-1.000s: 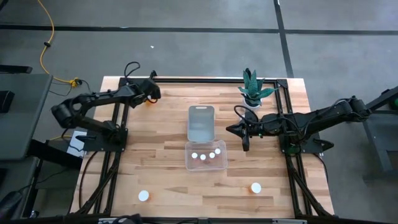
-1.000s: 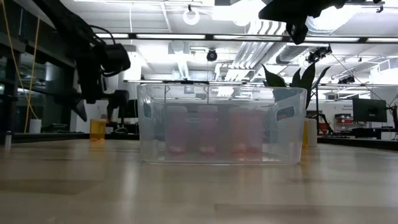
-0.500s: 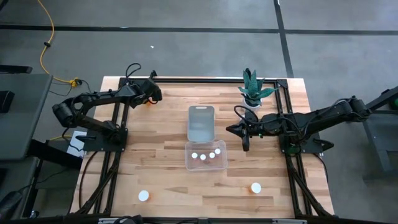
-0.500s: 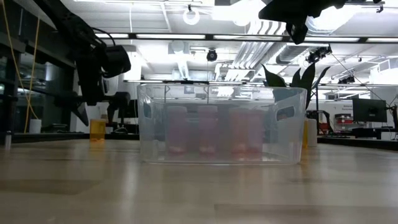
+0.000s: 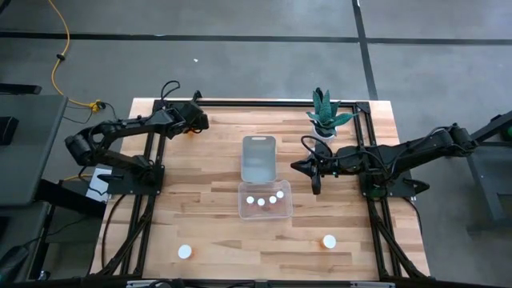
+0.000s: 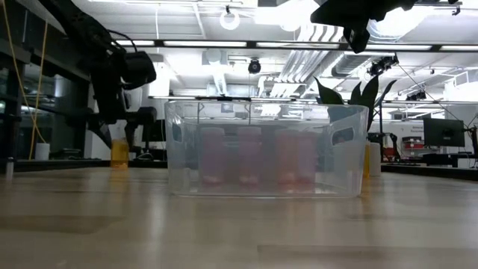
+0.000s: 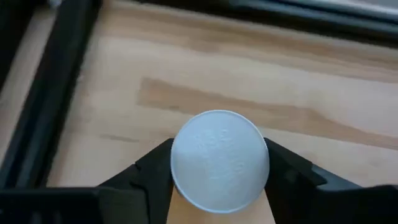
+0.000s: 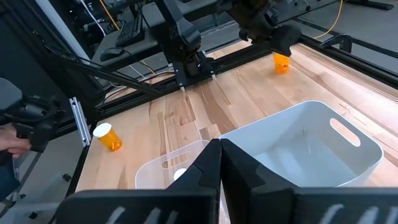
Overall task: Pick and place medicine bottles into bin by pill shape (circle, oval)
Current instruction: Put the top left orange pill bottle into the gray bin
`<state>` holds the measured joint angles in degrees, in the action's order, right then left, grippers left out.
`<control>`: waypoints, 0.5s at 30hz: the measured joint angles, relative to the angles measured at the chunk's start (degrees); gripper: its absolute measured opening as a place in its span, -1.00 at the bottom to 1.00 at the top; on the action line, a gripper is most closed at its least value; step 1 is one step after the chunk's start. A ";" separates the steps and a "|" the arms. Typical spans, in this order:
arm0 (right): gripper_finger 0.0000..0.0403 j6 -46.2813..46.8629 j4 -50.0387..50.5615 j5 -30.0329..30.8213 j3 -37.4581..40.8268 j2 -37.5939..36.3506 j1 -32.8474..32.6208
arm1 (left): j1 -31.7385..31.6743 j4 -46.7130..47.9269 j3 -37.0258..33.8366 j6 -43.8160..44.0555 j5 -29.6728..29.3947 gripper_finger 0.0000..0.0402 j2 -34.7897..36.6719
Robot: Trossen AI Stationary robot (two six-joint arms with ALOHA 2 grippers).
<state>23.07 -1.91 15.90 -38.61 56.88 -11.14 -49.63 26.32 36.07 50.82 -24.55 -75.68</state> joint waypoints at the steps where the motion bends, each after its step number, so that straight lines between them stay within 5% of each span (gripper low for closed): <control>1: -1.00 0.00 0.00 0.00 0.00 0.00 0.00 | 0.27 -0.59 0.00 -1.27 0.52 -0.08 0.73; 8: -1.00 0.00 0.00 0.00 0.00 0.00 0.00 | 6.34 -1.65 0.00 -9.03 6.20 -0.04 9.05; 15: -1.00 -0.14 0.00 0.17 0.00 0.00 0.00 | 21.58 -1.68 5.09 -11.64 12.90 -0.08 13.77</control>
<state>22.93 -1.91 16.08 -38.61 56.88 -11.14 -28.04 24.64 41.16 39.18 -11.66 -61.91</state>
